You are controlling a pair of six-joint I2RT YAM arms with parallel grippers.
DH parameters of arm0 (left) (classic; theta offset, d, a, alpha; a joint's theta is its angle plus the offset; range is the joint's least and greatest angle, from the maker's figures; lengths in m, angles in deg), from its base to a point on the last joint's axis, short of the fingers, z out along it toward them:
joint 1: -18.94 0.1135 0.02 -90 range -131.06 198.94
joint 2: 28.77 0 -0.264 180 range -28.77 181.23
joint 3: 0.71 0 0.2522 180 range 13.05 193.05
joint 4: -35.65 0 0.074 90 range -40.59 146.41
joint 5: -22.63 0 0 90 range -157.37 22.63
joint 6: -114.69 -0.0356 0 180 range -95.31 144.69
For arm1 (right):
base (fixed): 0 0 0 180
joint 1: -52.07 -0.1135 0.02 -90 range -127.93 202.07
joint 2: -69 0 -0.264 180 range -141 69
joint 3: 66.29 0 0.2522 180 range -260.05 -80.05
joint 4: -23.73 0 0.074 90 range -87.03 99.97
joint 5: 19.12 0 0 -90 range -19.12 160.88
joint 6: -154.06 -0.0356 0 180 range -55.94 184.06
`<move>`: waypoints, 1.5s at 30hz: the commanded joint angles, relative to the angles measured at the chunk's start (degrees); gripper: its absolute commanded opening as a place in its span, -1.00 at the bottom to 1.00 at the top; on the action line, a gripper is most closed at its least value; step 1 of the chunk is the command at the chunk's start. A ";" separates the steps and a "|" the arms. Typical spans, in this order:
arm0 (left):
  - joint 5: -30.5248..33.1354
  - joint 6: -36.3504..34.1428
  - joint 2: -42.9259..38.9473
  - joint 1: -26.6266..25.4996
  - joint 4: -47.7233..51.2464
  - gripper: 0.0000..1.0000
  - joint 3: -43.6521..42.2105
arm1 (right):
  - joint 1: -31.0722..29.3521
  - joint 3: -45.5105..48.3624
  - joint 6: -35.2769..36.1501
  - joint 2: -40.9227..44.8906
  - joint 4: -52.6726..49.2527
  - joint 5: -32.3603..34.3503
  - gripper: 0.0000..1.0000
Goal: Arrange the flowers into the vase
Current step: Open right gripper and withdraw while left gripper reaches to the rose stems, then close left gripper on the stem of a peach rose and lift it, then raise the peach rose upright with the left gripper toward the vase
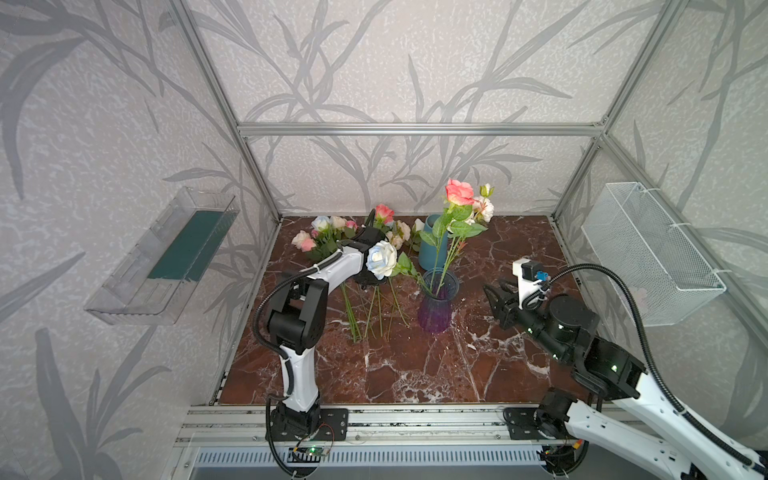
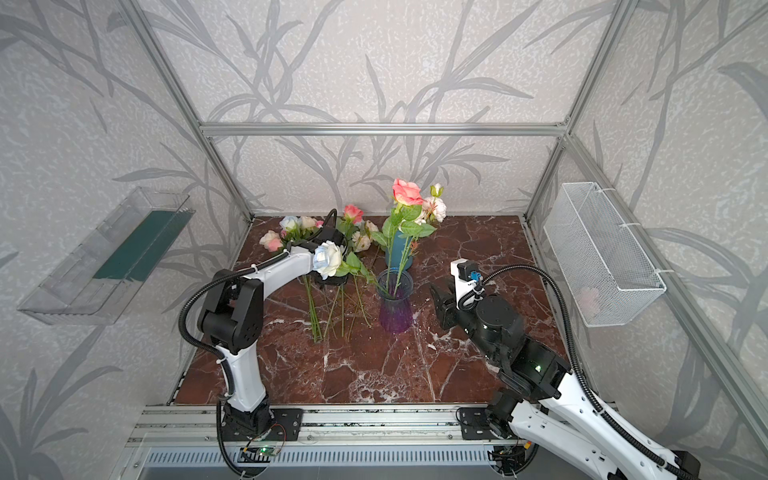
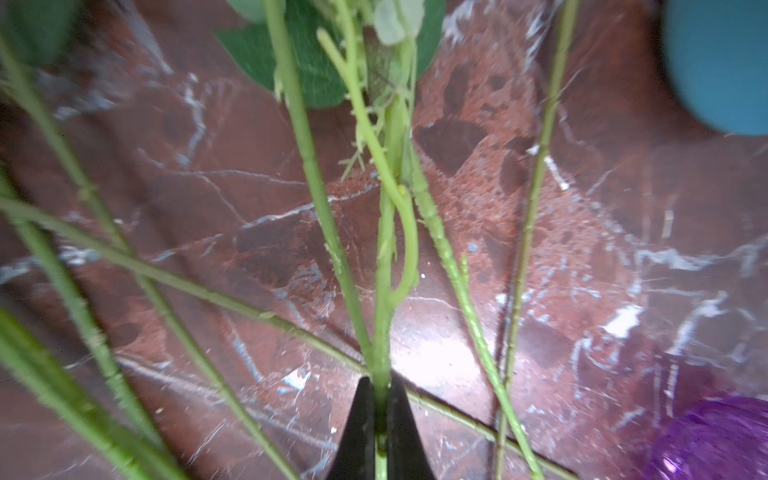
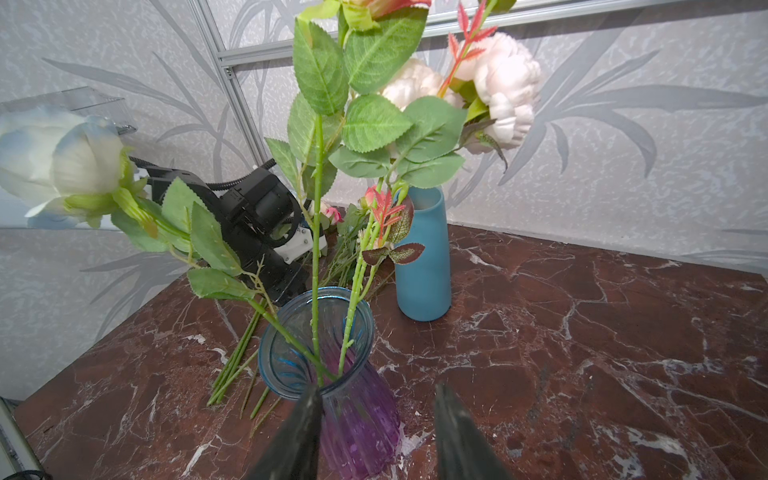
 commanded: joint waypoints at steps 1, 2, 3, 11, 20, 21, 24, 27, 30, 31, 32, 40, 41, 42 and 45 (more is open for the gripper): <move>0.68 0.45 -4.94 -0.27 1.73 -0.96 1.87 | 0.18 -0.32 -0.64 -0.16 1.98 -0.67 -0.11; 0.88 0.48 -5.68 -0.28 1.79 -0.96 1.88 | 0.18 -0.58 -0.72 -0.23 1.90 -0.76 -0.11; 0.85 0.55 -6.24 -0.27 1.83 -0.97 1.83 | 0.18 -0.82 -0.82 -0.31 1.80 -0.88 -0.11; 0.78 0.58 -13.32 -0.27 0.67 -1.00 0.45 | 0.20 -2.21 -1.34 0.43 0.75 -1.42 -0.11; 16.72 3.05 -36.26 0.06 -7.97 -1.00 -7.40 | 0.20 -6.90 -1.05 -0.03 -1.79 -2.98 -0.12; 18.30 3.57 -39.28 0.25 -8.11 -1.00 -8.34 | 0.18 -7.24 -1.20 -0.18 -1.81 -3.36 -0.11; 20.56 4.23 -49.21 0.25 -10.10 -1.00 -12.88 | 0.19 -7.66 -1.84 -0.56 -1.15 -4.82 -0.11; 20.07 3.73 -61.37 0.26 -14.56 -1.00 -19.43 | 0.19 -7.84 -2.17 -1.17 -0.14 -7.02 -0.11; 13.52 2.16 -72.68 0.26 -16.61 -1.00 -23.86 | 0.18 -8.36 -2.70 -2.04 1.06 -10.11 -0.12; 9.94 1.81 -75.27 0.17 -16.50 -1.00 -24.54 | 0.19 -8.53 -2.78 -2.40 1.42 -11.26 -0.12; 5.51 0.39 -78.05 0.10 -16.78 -1.00 -25.35 | 0.18 -8.84 -2.91 -2.72 1.96 -12.40 -0.11; -12.39 5.46 -83.70 0.01 -12.00 -1.00 -24.91 | -0.22 -13.53 -6.57 -8.11 7.75 -24.21 -0.11; -13.61 5.84 -83.21 0.02 -12.01 -1.00 -24.58 | -0.67 -14.76 -6.80 -9.34 8.58 -25.24 -0.12; -14.69 6.13 -82.49 -0.01 -12.07 -1.00 -24.07 | -1.32 -16.06 -6.67 -10.69 9.11 -25.89 -0.12; -17.64 6.88 -80.46 -0.09 -12.01 -1.00 -21.95 | -3.81 -19.68 -5.31 -14.23 10.19 -25.70 -0.11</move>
